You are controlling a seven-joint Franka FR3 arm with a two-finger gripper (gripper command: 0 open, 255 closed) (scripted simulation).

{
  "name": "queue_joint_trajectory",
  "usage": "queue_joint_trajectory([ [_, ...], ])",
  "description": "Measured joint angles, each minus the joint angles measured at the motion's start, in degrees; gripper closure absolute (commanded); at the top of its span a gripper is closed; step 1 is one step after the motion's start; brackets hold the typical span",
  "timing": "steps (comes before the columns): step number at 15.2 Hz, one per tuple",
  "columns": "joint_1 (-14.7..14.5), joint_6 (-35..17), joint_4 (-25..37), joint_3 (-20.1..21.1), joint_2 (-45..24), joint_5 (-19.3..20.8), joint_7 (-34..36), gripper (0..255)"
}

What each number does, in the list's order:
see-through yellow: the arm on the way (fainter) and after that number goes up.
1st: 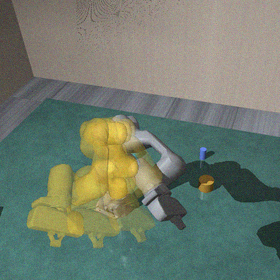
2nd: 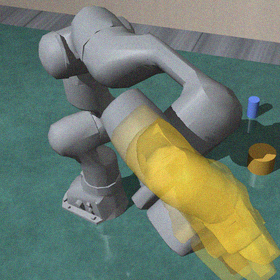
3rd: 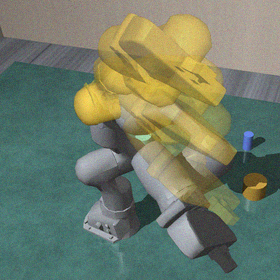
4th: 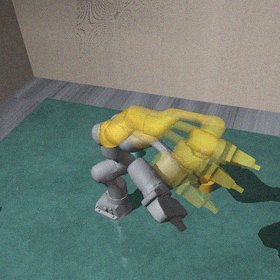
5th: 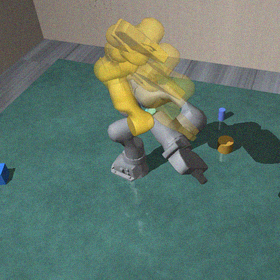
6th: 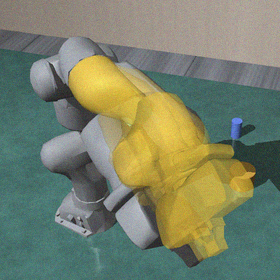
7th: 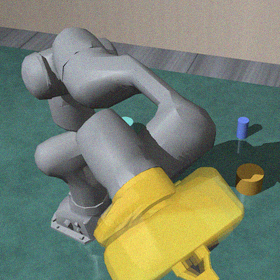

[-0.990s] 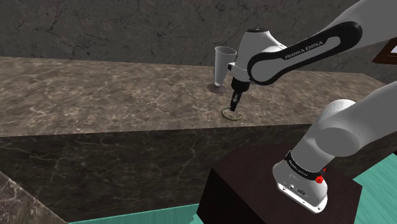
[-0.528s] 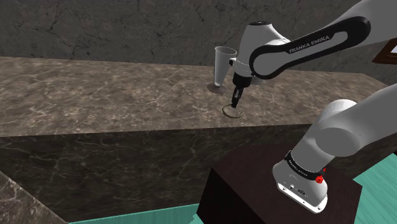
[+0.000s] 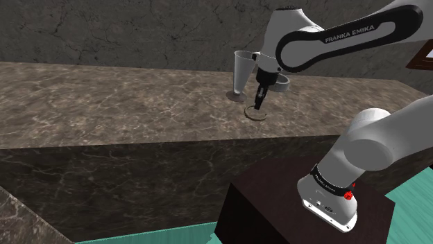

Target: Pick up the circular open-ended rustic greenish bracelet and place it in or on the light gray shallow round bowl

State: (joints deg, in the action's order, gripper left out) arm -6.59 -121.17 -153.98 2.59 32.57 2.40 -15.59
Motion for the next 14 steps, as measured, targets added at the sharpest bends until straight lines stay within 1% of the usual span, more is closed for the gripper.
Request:
queue_joint_trajectory([
  [10, 0.0, 8.75, 5.42, -0.31, 3.35, -0.13, -0.72, 255],
  [14, 2.03, 8.95, 7.99, -3.53, 1.19, 1.87, -4.57, 255],
])
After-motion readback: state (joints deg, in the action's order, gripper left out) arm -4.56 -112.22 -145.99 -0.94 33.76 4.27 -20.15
